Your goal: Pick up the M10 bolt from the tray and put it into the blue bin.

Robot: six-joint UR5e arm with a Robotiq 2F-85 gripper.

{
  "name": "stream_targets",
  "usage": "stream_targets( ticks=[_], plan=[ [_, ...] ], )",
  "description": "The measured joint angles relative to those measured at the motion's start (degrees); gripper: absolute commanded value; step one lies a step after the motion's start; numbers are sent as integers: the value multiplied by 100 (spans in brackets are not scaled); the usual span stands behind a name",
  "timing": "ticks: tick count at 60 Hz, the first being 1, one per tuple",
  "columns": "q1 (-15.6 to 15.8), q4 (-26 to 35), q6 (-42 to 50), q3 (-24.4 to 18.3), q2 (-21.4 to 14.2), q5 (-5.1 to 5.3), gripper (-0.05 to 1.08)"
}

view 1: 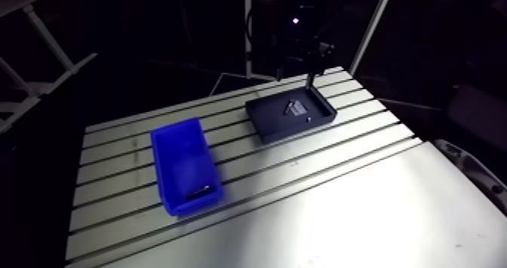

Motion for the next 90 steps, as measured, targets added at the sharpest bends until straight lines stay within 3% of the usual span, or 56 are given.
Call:
stream_targets(
  ticks=[38, 90],
  plan=[
    [-118, -476, -60, 163, 312, -11, 47],
    [-126, -593, -72, 127, 610, 32, 47]
  ],
)
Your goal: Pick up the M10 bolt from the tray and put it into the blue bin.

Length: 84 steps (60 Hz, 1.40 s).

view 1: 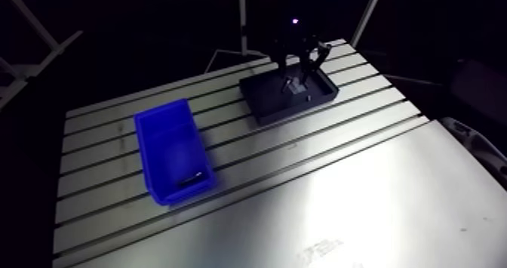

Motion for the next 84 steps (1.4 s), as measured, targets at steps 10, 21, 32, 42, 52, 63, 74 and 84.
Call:
stream_targets(
  ticks=[10, 21, 32, 42, 52, 63, 74, 84],
  plan=[
    [3, -11, -16, -16, 58, 6, 47],
    [7, -16, -55, -22, 101, 9, 47],
    [8, -16, -71, -37, 146, 10, 49],
    [8, -31, -76, -45, 188, 15, 49],
    [6, -65, -78, -48, 223, 18, 49],
    [5, -82, -79, -49, 236, 19, 52],
    [7, -86, -82, -49, 239, 20, 54],
    [8, -87, -85, -49, 240, 20, 57]
  ],
)
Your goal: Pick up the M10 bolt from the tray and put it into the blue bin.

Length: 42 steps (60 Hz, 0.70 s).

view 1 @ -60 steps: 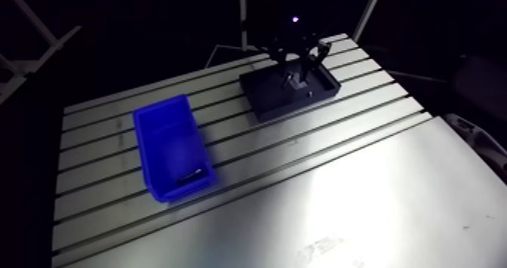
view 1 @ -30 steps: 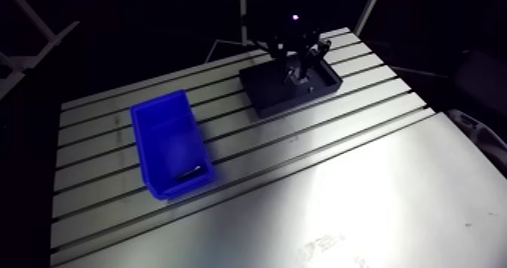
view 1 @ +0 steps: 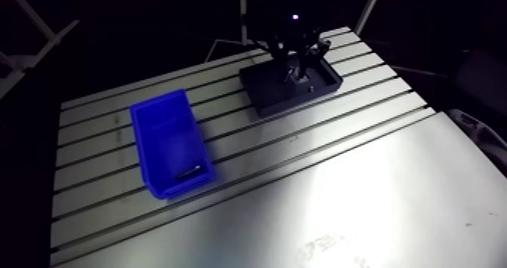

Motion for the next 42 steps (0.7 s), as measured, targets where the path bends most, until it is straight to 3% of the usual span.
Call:
stream_targets(
  ticks=[42],
  plan=[
    [-6, -11, -2, -18, 69, 0, 62]
  ],
)
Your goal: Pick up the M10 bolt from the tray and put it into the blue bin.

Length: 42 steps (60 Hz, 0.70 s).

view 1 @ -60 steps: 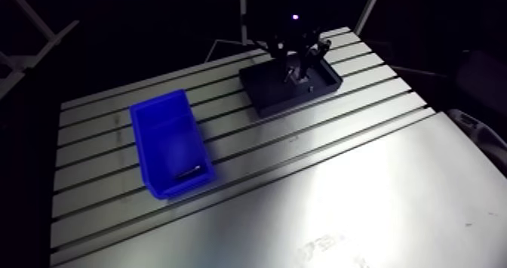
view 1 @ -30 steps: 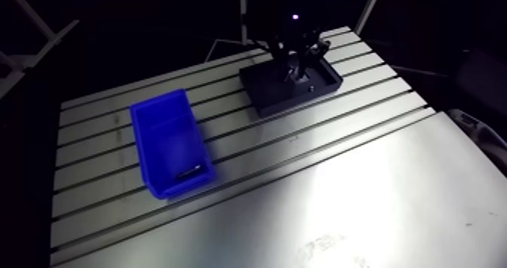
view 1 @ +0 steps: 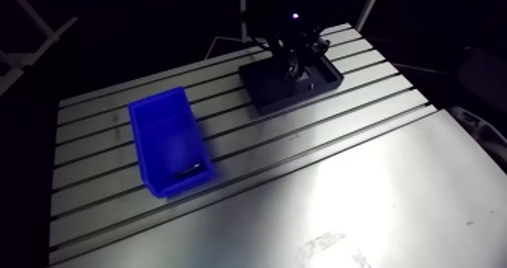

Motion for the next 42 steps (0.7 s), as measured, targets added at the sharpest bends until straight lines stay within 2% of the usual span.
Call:
stream_targets(
  ticks=[42],
  plan=[
    [-2, -7, 8, -17, 11, 0, 72]
  ],
)
